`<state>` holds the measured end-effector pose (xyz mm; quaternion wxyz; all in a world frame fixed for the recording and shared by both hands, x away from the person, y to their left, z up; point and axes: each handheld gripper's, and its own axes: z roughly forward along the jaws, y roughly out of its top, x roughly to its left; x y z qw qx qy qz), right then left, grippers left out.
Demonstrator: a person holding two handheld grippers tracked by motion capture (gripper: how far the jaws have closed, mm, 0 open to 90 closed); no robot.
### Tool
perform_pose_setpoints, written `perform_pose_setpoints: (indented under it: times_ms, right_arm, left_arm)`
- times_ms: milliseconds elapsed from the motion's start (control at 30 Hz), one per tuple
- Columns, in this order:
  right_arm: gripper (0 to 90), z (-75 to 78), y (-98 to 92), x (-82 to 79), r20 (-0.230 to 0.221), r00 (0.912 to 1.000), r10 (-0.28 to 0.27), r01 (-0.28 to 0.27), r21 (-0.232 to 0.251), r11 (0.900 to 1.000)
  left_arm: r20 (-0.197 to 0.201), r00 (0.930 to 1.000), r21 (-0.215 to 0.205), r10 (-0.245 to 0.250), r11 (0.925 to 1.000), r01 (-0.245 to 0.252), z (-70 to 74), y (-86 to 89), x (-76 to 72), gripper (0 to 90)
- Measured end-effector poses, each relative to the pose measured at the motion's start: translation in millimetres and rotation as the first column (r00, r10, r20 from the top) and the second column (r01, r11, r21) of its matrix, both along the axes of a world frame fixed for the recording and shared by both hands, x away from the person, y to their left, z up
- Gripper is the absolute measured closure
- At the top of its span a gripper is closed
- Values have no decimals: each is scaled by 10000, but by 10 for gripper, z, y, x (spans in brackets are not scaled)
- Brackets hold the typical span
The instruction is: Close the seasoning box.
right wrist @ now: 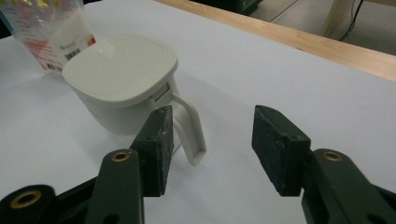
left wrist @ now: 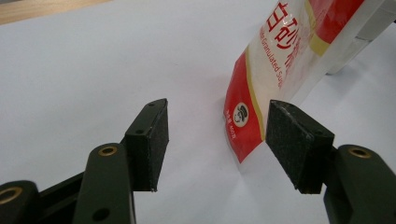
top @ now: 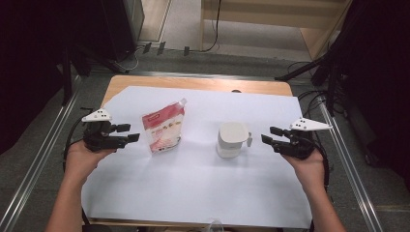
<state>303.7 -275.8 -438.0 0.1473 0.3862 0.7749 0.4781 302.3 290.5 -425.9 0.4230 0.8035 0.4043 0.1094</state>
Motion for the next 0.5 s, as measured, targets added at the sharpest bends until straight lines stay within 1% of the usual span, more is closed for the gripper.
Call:
perform_pose_setpoints:
  times_ms: [67,133,233,267,333,400,433,500]
  right_arm:
    - [482,-9,-14,-2,37,10000,-39,39,-27,10000]
    - [466,-11,-65,-16,143,9998,-132,133,-47,9999]
    - [461,-18,-97,-3,125,9996,-233,233,8,9997]
    - [460,-36,-118,12,-19,9994,-343,343,58,9994]
    - [460,-62,-129,27,-60,9991,-426,426,23,9991]
    - [462,-79,-129,36,-109,9985,-544,544,18,9985]
    - [464,-83,-131,39,-143,9985,-528,529,27,9986]
    - [465,-86,-135,42,-163,9984,-539,539,23,9985]
  left_arm:
    - [20,10000,64,-10,10000,10,0,-1,3,404]
    - [13,10000,30,-58,10000,58,2,-5,4,404]
    - [2,10000,-62,27,10000,-27,-6,-14,9,403]
    - [-80,10000,34,27,10000,-27,-11,-15,12,403]
    - [-58,10000,118,5,9999,-4,-16,-18,14,402]
    - [-22,10000,107,-40,9999,40,-19,-18,16,399]
    - [85,9999,132,54,9999,-55,-22,-24,17,399]
    - [60,10000,63,65,10000,-66,-26,-22,24,398]
